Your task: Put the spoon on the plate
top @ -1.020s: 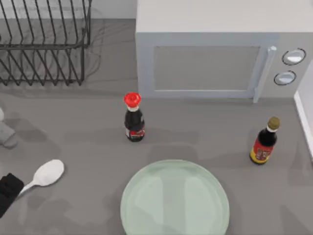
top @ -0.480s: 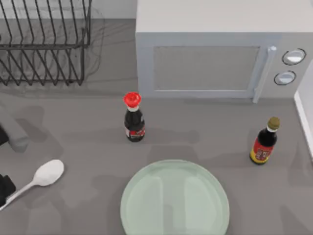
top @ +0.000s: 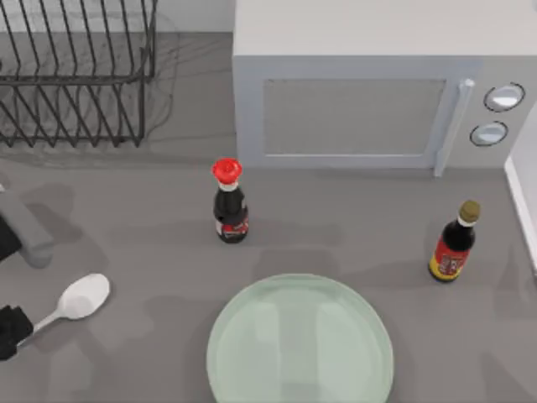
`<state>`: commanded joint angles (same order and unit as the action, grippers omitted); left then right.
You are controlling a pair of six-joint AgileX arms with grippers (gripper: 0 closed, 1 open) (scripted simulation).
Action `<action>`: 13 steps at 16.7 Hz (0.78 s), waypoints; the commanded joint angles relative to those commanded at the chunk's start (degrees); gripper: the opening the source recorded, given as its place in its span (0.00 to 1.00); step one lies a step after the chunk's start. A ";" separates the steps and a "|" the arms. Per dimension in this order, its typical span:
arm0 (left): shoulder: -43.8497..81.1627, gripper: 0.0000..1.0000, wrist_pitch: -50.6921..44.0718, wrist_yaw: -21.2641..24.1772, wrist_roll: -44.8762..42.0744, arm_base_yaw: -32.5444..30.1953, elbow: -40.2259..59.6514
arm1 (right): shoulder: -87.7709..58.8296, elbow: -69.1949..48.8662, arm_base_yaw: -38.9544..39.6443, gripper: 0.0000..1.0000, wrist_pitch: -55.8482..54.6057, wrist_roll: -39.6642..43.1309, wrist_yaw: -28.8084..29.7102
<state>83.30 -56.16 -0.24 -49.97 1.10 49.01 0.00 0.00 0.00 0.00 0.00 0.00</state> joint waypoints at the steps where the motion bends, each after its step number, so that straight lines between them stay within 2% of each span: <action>1: 1.16 1.00 2.52 0.00 -0.05 0.05 -1.31 | 0.00 0.00 0.00 1.00 0.00 0.00 0.00; 7: 9.33 1.00 20.13 -0.01 -0.49 0.34 -10.26 | 0.00 0.00 0.00 1.00 0.00 0.00 0.00; 13: 10.67 1.00 22.65 -0.01 -0.57 0.40 -11.73 | 0.00 0.00 0.00 1.00 0.00 0.00 0.00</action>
<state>93.96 -33.52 -0.25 -50.54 1.50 37.28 0.00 0.00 0.00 0.00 0.00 0.00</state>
